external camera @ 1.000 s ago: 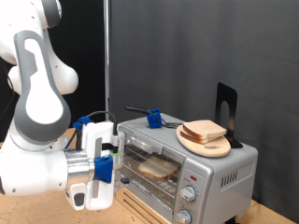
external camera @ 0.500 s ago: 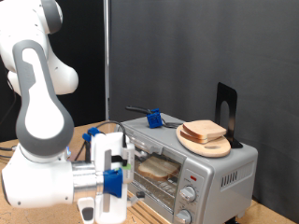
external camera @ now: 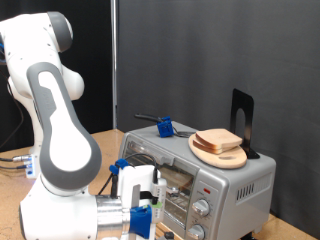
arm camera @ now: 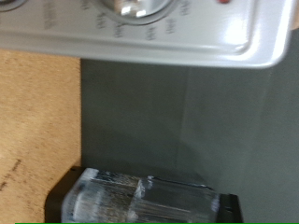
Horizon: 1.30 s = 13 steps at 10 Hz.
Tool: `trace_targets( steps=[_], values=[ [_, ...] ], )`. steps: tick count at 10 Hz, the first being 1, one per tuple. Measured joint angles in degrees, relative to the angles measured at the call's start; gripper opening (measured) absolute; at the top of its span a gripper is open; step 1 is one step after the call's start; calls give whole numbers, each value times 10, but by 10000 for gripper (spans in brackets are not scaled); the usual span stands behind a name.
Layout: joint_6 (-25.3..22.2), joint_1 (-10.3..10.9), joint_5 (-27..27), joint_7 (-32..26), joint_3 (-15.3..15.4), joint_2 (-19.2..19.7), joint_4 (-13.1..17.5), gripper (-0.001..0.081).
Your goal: Make a piece of toast with the oven
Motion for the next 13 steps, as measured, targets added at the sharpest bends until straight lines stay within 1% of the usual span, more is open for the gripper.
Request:
trace_targets(
  steps=[3,4,5,6,7,9,10,13],
  values=[
    [0,10,-42,48,-10,45,56,680],
    [-11,12,-62,74,-11,58,73,680],
    [-25,16,-80,104,-13,71,97,680],
    [-24,15,-77,94,-13,71,95,680],
    [-32,13,-80,72,-13,72,94,680],
    [-64,9,-102,38,-17,77,98,680],
    [-72,10,-112,38,-19,87,108,680],
    [-70,17,-112,34,-16,123,145,680]
  ],
)
